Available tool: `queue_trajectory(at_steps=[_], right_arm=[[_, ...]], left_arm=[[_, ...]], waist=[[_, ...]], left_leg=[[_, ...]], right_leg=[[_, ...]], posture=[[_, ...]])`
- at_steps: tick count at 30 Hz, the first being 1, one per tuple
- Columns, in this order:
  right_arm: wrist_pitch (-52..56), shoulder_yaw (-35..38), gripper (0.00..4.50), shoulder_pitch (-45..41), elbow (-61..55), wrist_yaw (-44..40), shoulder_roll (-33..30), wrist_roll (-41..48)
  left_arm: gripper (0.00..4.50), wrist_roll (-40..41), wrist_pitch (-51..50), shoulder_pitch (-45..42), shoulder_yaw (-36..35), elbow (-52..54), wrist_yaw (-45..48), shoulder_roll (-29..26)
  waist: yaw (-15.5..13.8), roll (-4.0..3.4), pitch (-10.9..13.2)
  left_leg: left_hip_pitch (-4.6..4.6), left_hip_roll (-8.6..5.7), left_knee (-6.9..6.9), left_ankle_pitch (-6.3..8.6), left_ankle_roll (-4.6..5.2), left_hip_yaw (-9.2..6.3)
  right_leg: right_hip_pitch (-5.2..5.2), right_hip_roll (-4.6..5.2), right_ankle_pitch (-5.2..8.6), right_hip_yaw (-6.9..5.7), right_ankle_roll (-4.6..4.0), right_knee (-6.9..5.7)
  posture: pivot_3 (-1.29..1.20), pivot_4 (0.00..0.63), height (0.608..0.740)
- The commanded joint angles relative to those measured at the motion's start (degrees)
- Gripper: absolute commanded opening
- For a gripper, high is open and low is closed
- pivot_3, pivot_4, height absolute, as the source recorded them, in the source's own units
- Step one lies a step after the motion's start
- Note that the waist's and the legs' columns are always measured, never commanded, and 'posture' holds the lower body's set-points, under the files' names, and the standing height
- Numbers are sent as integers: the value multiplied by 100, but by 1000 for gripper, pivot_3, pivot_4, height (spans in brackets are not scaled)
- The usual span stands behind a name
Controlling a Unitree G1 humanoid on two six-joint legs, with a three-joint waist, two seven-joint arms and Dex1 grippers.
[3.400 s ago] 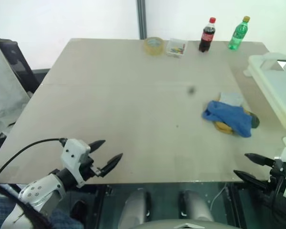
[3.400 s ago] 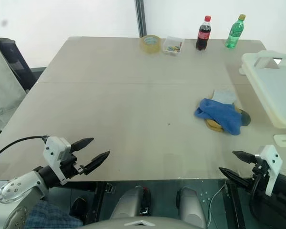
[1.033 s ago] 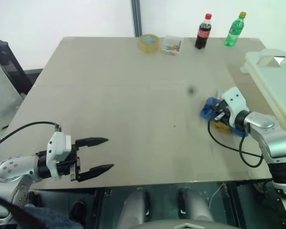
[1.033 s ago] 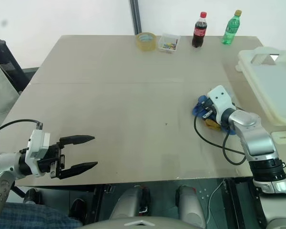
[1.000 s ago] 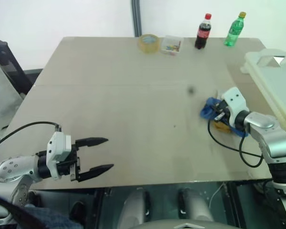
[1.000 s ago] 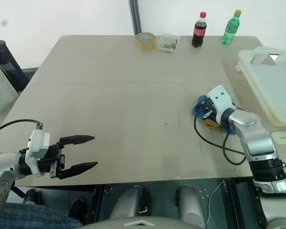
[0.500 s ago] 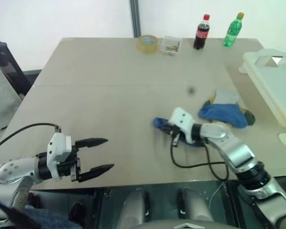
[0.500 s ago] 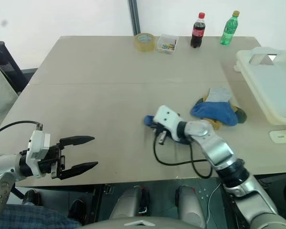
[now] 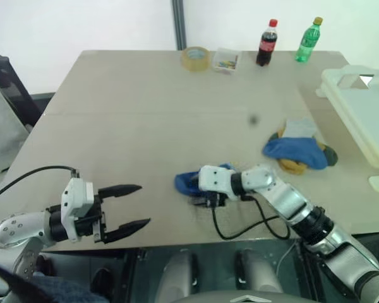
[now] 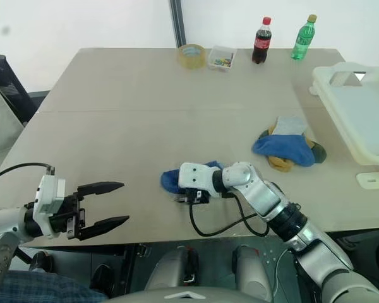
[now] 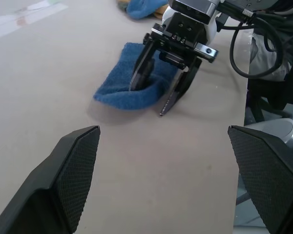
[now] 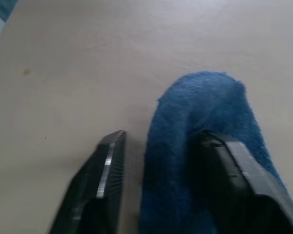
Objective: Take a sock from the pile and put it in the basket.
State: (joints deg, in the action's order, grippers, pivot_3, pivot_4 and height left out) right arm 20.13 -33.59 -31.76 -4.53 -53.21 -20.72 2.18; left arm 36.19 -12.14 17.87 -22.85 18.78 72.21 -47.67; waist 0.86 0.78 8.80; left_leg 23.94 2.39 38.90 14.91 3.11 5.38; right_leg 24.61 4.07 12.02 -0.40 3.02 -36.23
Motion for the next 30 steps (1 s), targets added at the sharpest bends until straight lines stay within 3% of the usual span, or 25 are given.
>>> queue_trajectory(at_steps=[1,5,12,17,28,30], right_arm=[[689,876,3553,122,-948,27,-263,525],[1580,1804,3553,320,-1667,-18,-818,1096],[1760,2765,3553,598,-1174,226,-1855,983],[1090,2487,3553,641,-583,299,-2361,357],[519,2191,3553,485,133,532,-2045,-176],[487,2196,2977,476,155,530,-2028,-193]], left_arm=[[4500,104,7,30,-176,172,-50,26],[4500,145,-30,-61,-142,130,-35,10],[4500,78,-27,-393,-22,-108,84,-31],[4500,65,-31,-518,39,-202,118,-13],[4500,23,47,-651,143,-267,127,108],[4500,2,71,-619,150,-254,126,137]], waist=[[-4,1,-1],[-23,1,-1],[5,2,-1],[1,2,0],[-6,3,0],[-6,3,1]], left_leg=[[0,1,0,0,-1,0],[-2,2,0,2,3,-5],[-7,-1,0,10,17,1],[-6,-6,-2,10,18,8],[-6,-6,-1,9,18,15],[-7,-6,-1,9,18,14]], right_leg=[[0,0,0,0,0,-1],[1,1,0,0,-1,-7],[1,0,0,5,-2,-5],[4,-3,0,8,-2,-5],[3,-3,0,16,0,-6],[3,-3,0,16,0,-6]], posture=[[0,150,740],[0,150,740],[0,150,740],[0,150,740],[0,150,740],[0,150,740]])
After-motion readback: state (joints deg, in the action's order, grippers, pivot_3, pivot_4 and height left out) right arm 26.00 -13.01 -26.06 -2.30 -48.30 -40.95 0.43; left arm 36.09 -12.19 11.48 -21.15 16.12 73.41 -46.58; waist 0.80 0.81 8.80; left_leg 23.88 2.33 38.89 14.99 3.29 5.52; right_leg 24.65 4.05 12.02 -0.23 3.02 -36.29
